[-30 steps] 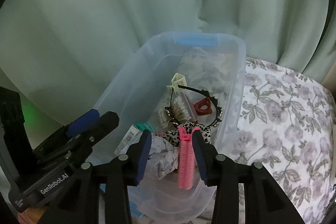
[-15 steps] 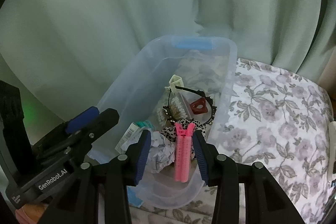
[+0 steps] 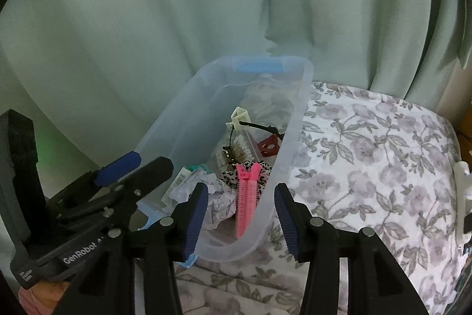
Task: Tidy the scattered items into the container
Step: 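Lower the pink roller into the box and open the right tool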
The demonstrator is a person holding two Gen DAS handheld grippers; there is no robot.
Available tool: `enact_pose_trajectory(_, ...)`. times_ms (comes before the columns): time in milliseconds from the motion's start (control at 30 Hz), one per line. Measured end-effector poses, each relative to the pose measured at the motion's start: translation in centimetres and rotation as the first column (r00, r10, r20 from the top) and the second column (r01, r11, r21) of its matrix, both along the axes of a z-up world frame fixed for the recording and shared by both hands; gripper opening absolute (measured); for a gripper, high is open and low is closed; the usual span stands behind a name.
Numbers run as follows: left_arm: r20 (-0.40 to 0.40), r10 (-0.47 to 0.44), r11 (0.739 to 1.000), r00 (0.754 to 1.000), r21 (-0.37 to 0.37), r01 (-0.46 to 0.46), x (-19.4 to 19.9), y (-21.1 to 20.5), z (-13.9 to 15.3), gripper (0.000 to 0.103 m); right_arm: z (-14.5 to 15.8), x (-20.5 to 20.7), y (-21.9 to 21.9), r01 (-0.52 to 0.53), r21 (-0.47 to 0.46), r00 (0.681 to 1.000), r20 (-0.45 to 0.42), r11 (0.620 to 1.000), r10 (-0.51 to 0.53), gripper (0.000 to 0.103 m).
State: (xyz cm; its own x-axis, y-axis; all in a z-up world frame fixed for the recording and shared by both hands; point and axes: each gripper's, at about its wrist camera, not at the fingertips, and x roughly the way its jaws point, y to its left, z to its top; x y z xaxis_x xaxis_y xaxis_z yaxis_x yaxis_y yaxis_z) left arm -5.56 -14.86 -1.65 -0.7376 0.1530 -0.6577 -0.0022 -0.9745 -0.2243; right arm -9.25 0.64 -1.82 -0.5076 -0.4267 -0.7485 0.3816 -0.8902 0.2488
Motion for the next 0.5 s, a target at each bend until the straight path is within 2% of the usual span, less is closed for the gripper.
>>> enact_pose_trajectory(233,0.018,0.014,0.998,1.000,-0.056,-0.013,0.2,1.1,0.1,0.072,0.4,1.0,0.8,-0.004,-0.016,1.000,-0.012,1.000,0.003,0.055)
enact_pose_trajectory(367,0.026,0.020,0.996,0.999,-0.084,-0.017,0.3,1.7,0.1,0.086,0.5,1.5,1.3,-0.010,-0.017,1.000,-0.018,1.000,0.009,0.057)
enact_pose_trajectory(500,0.025,0.018,0.993,1.000,-0.119,-0.015,0.6,2.5,0.1,0.090,0.6,1.9,2.1,-0.007,-0.022,1.000,-0.023,1.000,0.006,0.061)
